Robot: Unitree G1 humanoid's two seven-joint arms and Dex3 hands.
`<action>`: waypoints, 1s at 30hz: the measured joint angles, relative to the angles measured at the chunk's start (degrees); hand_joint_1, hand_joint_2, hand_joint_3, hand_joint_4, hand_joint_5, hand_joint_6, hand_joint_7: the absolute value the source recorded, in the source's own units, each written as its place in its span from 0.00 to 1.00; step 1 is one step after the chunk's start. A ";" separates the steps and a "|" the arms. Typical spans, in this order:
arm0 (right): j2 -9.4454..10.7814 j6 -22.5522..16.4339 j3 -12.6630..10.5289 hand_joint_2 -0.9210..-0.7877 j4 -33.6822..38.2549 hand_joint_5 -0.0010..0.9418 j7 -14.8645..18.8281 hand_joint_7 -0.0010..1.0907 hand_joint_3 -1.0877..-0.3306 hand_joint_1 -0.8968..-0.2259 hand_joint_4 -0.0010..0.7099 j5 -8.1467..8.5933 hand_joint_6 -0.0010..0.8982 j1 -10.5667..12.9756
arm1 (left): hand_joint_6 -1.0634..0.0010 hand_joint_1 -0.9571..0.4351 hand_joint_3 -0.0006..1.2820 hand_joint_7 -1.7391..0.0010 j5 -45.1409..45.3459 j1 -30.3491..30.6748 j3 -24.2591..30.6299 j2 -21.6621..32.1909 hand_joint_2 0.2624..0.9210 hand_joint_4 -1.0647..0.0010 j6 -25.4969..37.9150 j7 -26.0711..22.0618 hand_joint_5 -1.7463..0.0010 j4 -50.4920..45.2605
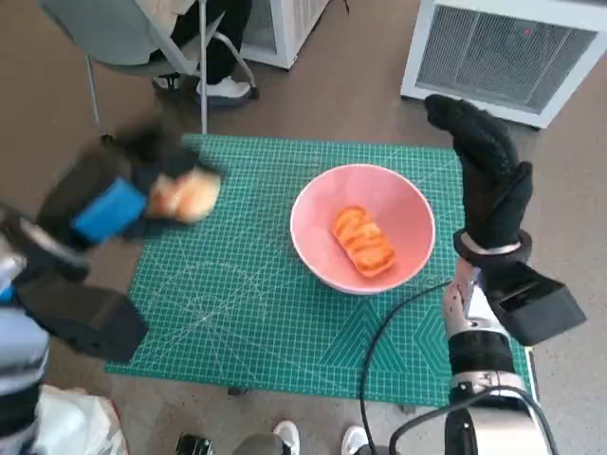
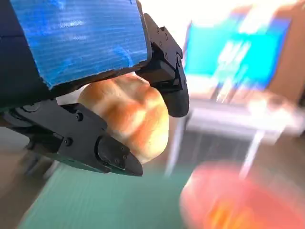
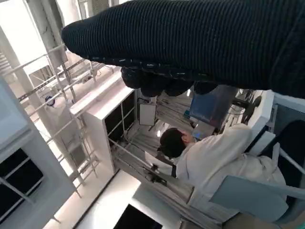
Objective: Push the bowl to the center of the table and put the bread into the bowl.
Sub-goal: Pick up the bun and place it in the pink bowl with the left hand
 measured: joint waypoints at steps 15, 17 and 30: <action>-0.18 0.90 -0.03 0.00 -0.92 0.00 -0.40 0.32 0.45 0.43 0.54 0.03 0.21 -0.48 | 0.37 0.69 0.06 0.31 4.89 -21.58 -13.51 -11.64 1.00 0.39 -10.24 0.94 0.35 23.63; -0.24 0.91 -0.04 0.00 -1.25 0.00 -0.52 0.33 0.45 0.44 0.54 0.02 0.22 -0.41 | 0.40 0.69 0.07 0.30 5.00 -23.09 -15.03 -13.12 1.00 0.41 -11.12 0.42 0.33 27.98; -0.69 0.95 -0.18 0.00 -3.78 0.00 -1.74 0.32 0.44 0.44 0.54 -0.51 0.21 1.29 | 0.97 0.50 0.04 0.78 3.96 -25.09 -22.57 -19.62 0.97 0.95 -6.02 -16.01 0.96 43.72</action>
